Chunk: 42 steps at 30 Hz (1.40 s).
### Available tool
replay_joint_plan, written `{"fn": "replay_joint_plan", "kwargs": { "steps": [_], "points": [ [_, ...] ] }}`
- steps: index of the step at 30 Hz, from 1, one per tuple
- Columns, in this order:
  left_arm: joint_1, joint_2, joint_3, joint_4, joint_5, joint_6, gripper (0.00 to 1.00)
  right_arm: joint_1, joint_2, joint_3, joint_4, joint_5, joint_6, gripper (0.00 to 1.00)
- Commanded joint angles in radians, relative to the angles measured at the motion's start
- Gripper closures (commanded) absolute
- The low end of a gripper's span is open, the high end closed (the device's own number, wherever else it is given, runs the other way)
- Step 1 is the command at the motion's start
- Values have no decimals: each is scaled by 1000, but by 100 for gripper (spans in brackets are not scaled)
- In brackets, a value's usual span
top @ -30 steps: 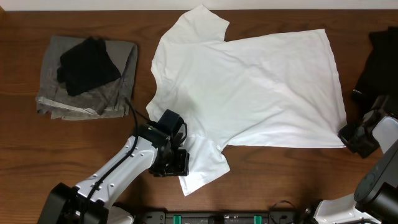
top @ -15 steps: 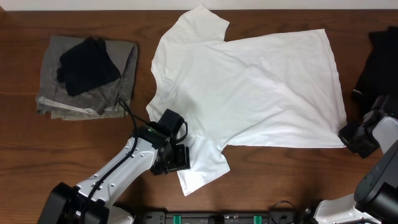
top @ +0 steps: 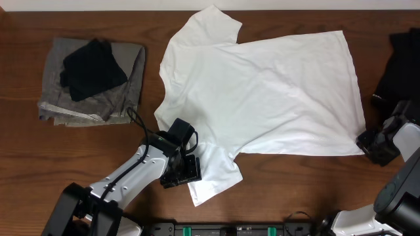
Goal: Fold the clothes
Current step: 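Move the left gripper down to the lower left hem and grasp it, then lift the hem with both grippers and fold it up toward the shoulders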
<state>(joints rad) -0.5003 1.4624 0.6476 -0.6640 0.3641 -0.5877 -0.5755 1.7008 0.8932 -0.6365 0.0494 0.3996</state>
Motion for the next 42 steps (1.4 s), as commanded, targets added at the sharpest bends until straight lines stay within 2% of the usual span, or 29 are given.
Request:
{"fn": "replay_joint_plan", "kwargs": {
  "steps": [1,4,6,10,12,14,20,26,32,42],
  "points": [
    [-3,19,-5,6,6,-10,33,-6,7,-16,5,-8,7,82],
    [-3,19,-5,7,6,-9,35,-6,7,-16,6,-10,7,95],
    [-3,19,-5,7,6,-9,43,-6,7,-16,6,-9,7,99],
    [-3,19,-5,0,11,-9,76,-6,7,-16,9,-9,3,99],
    [-3,19,-4,-5,13,-9,87,-6,7,-16,9,-9,3,99],
    [-3,18,-3,-13,13,-9,93,-6,7,-16,10,-9,3,99],
    [-3,0,4,-38,13,-8,94,-5,6,17,-14,-11,4,99],
    [3,-42,52,-71,10,26,94,-4,6,117,-143,-31,4,99],
    [38,-45,193,-243,9,113,94,1,6,225,-274,-38,8,99],
    [127,-45,396,-335,9,203,94,43,6,304,-308,-90,8,99]
  ]
}}
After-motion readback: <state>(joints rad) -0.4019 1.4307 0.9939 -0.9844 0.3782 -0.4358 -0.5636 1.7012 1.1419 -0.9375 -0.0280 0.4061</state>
